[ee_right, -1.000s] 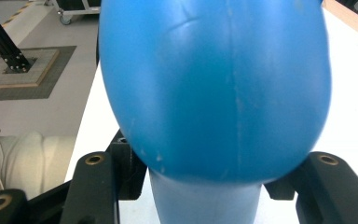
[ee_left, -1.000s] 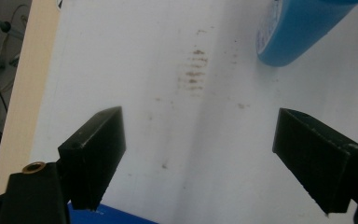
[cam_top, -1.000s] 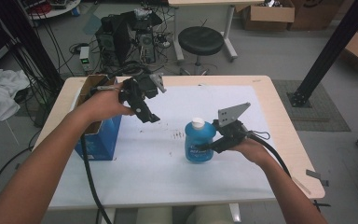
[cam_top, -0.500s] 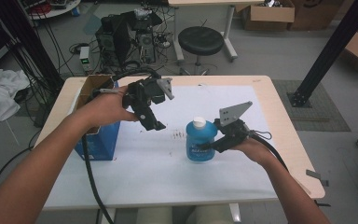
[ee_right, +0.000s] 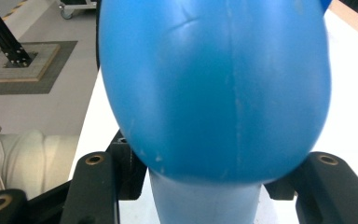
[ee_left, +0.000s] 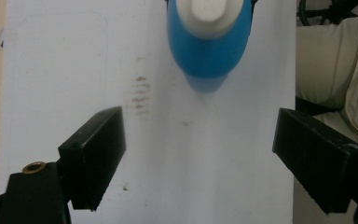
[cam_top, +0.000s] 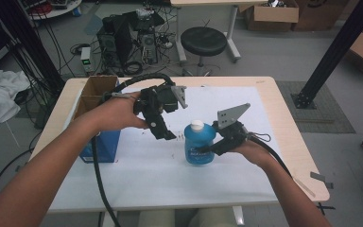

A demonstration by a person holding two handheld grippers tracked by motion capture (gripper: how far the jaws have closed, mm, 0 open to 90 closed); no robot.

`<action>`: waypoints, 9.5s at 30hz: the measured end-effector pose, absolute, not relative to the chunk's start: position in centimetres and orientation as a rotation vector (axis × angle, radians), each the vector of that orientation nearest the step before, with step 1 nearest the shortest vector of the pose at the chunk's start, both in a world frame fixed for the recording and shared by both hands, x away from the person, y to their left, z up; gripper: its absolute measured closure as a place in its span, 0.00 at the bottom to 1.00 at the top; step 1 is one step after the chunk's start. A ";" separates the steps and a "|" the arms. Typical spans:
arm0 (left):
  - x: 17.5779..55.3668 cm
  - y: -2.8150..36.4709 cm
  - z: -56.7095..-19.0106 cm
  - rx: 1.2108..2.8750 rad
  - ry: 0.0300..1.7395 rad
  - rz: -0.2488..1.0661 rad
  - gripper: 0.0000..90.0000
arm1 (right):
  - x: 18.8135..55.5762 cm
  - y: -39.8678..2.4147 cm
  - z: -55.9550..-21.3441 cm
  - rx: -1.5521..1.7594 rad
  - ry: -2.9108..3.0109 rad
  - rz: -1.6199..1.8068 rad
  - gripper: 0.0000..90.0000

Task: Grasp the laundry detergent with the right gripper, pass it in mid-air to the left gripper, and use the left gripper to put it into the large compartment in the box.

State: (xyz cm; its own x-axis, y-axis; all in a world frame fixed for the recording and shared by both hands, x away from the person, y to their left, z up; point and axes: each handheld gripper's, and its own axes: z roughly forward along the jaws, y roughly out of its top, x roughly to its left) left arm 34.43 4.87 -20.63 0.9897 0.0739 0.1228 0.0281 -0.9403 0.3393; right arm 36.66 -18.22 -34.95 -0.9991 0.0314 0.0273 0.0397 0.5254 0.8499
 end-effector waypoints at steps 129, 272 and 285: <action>35.4 1.3 -25.3 2.912 -0.002 0.079 0.32 | 37.0 -13.1 -35.1 0.003 -2.685 -1.485 0.48; 39.1 21.8 -11.4 2.188 1.953 0.455 0.42 | 36.3 -26.4 -29.2 -0.228 -3.040 -0.885 0.19; 40.0 22.7 -15.2 2.179 1.967 0.451 0.42 | 36.2 -26.9 -29.6 -0.258 -3.039 -0.864 0.19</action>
State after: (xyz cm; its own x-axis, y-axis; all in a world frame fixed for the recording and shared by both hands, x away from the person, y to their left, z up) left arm 39.96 22.70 -15.18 0.0833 0.9906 0.1084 0.9389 -0.1145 0.3245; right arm 36.21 -26.95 -29.63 -0.9864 0.1636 0.0171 0.1482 0.8383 0.5247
